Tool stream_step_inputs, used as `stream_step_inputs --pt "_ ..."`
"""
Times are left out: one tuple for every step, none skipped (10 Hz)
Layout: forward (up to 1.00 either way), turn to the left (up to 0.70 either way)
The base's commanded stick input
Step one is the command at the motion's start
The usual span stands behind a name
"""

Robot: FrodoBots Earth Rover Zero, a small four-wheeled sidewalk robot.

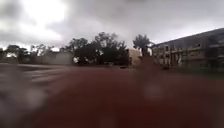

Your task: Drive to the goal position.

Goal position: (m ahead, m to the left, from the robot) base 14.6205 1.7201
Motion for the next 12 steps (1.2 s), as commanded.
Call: stream_step_inputs --pt "0.45 0.0" --pt "0.45 0.0" --pt "0.45 0.0" --pt "0.45 0.0" --pt "0.45 0.0" --pt "0.45 0.0" --pt "0.45 0.0" --pt "0.45 0.0" --pt "0.45 0.0" --pt "0.45 0.0" --pt "0.45 0.0" --pt "0.45 0.16"
